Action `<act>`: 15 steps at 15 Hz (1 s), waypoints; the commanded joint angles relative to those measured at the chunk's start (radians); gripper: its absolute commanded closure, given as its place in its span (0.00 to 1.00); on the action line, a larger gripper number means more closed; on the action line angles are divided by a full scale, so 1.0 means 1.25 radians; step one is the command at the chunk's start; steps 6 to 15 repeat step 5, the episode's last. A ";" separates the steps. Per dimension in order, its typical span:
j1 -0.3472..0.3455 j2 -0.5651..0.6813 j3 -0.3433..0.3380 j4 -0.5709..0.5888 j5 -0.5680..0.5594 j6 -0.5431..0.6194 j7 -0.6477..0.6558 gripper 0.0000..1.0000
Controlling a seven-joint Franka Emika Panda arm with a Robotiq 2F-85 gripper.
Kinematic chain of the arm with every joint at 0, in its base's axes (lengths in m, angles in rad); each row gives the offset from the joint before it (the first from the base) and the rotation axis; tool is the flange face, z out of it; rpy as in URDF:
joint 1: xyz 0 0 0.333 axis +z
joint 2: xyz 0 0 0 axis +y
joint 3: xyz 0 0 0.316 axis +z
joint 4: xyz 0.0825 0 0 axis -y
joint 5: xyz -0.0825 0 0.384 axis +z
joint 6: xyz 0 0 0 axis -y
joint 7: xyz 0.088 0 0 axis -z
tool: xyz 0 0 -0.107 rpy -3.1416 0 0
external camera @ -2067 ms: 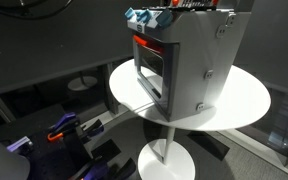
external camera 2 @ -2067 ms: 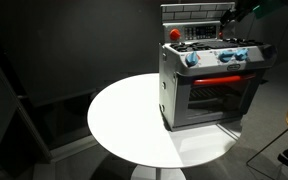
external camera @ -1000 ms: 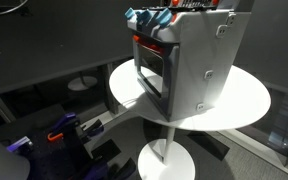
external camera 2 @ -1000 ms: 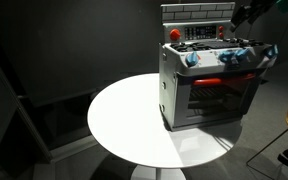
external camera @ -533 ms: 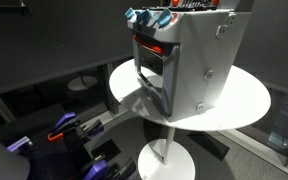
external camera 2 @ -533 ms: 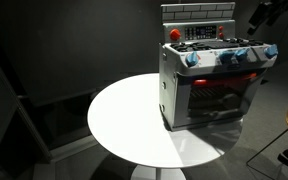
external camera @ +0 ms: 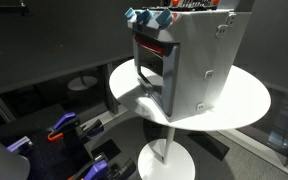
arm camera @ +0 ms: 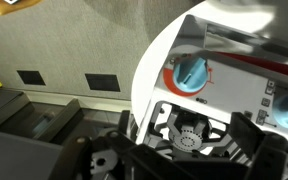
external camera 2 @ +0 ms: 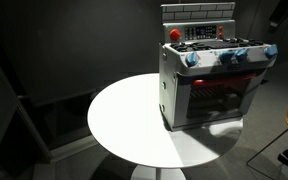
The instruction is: Push the top orange button to the right of the stove button display
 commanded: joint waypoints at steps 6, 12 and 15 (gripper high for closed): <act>-0.003 -0.004 0.003 -0.002 0.002 -0.009 -0.001 0.00; -0.003 -0.004 0.003 -0.002 0.002 -0.009 -0.001 0.00; -0.003 -0.004 0.003 -0.002 0.002 -0.009 -0.001 0.00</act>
